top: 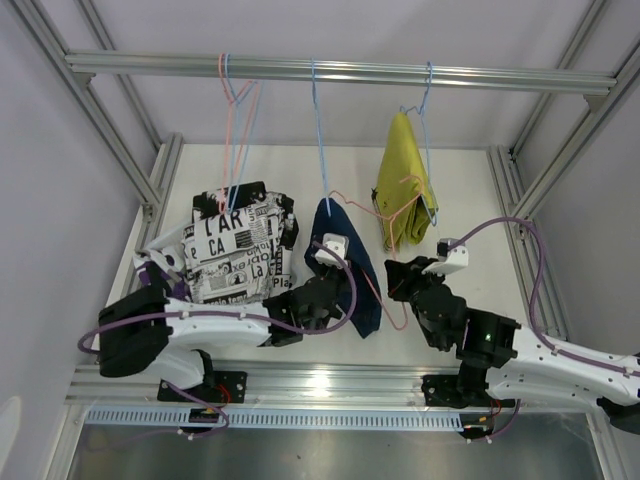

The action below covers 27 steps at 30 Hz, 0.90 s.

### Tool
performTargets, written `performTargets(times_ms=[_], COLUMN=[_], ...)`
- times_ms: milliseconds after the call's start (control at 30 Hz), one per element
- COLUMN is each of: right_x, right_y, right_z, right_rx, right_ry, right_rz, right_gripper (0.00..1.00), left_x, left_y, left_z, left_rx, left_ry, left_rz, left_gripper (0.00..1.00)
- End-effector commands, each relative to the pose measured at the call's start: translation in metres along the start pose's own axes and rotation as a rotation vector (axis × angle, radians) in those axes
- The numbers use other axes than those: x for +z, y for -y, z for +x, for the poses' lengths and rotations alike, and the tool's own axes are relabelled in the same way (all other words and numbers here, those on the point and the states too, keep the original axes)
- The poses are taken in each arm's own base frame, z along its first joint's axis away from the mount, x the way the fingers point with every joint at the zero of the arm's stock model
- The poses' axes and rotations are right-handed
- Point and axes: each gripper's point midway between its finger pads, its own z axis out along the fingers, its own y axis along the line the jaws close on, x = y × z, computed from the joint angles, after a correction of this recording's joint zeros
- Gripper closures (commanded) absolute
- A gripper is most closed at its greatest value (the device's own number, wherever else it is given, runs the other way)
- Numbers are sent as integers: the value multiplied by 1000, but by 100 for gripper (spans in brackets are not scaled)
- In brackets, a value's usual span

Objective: Remove the trousers from the hanger

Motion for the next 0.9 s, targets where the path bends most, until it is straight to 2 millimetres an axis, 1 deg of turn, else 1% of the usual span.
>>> performTargets(times_ms=[0, 67, 133, 200, 233, 300, 333, 433, 467, 500, 533, 567, 600, 633, 700, 767, 800, 833, 867], right_x=[5, 6, 9, 11, 12, 13, 15, 18, 18, 19, 19, 19, 20, 20, 19, 18, 18, 18, 18], right_y=[5, 6, 6, 7, 8, 11, 13, 16, 15, 16, 17, 18, 18, 20, 21, 24, 25, 26, 28], right_z=[-11, -7, -1, 4, 5, 9, 13, 21, 23, 24, 27, 28, 30, 32, 32, 33, 34, 34, 35], right_rx=[68, 66, 61, 57, 58, 48, 36, 22, 23, 25, 21, 23, 31, 29, 42, 43, 42, 42, 40], right_ry=[84, 79, 74, 71, 71, 69, 66, 60, 56, 56, 51, 49, 46, 44, 44, 46, 48, 48, 49], right_rz=[56, 63, 69, 76, 78, 90, 100, 116, 115, 118, 121, 121, 120, 124, 123, 125, 128, 130, 134], right_gripper=[100, 100, 100, 100, 100, 100, 100, 100, 100, 100, 100, 100, 100, 100, 100, 100, 100, 100, 100], left_x=[-17, -23, -29, -33, -37, -43, -49, -58, -60, -62, -64, -66, -69, -70, -76, -83, -89, -93, -96], left_y=[15, 18, 20, 20, 21, 20, 21, 20, 19, 19, 17, 13, 12, 8, 1, -5, -13, -17, -22], left_z=[-49, -58, -77, -84, -98, -106, -116, -133, -136, -148, -148, -152, -165, -165, -185, -196, -208, -218, -220], left_rx=[-31, -30, -39, -20, -38, -36, -48, -54, -52, -66, -45, -43, -57, -33, -43, -37, -42, -59, -51], left_ry=[67, 70, 90, 90, 109, 115, 128, 137, 134, 144, 125, 123, 131, 114, 131, 141, 162, 176, 170], left_rz=[77, 103, 132, 141, 152, 166, 182, 195, 195, 191, 184, 175, 175, 166, 151, 146, 139, 139, 132], left_gripper=[99, 100, 99, 99, 99, 99, 99, 99, 99, 99, 99, 99, 99, 99, 99, 99, 99, 99, 99])
